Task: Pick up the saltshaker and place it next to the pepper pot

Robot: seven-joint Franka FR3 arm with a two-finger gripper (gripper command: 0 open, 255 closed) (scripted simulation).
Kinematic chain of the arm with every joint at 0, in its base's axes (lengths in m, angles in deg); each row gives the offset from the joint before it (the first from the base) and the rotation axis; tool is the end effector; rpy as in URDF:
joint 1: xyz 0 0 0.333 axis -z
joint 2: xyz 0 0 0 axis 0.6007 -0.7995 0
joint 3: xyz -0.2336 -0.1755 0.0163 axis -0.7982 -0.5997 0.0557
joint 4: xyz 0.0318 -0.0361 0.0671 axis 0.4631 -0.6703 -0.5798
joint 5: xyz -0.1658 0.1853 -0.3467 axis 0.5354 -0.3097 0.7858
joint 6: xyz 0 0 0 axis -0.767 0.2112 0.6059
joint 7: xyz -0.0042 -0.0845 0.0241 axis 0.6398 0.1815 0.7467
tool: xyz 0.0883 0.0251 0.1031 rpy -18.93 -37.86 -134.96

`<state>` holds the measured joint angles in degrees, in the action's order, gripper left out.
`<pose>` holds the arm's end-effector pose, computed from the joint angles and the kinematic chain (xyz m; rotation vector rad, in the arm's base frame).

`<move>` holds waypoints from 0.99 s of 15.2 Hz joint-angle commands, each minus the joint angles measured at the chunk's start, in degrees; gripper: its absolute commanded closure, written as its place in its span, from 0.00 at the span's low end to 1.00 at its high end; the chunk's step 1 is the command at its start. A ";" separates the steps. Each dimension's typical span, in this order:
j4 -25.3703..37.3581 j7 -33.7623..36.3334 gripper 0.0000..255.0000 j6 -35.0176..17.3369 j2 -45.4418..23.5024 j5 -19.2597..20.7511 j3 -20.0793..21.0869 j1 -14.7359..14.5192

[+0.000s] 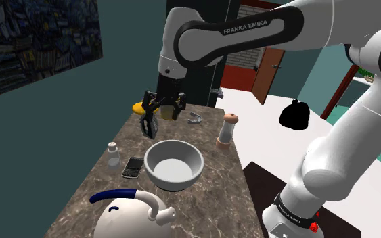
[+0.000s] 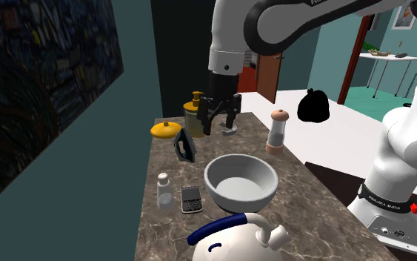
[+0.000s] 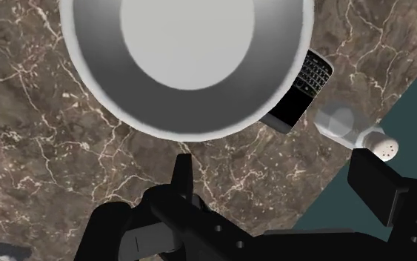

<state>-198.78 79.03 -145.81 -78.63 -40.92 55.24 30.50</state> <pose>0.4951 0.2602 0.4191 -3.0016 0.3603 -0.0227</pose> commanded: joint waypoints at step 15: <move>27.37 19.82 0.00 -2.45 -32.63 14.32 3.02 -8.95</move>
<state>-172.11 98.48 -148.06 -110.32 -26.98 58.39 21.90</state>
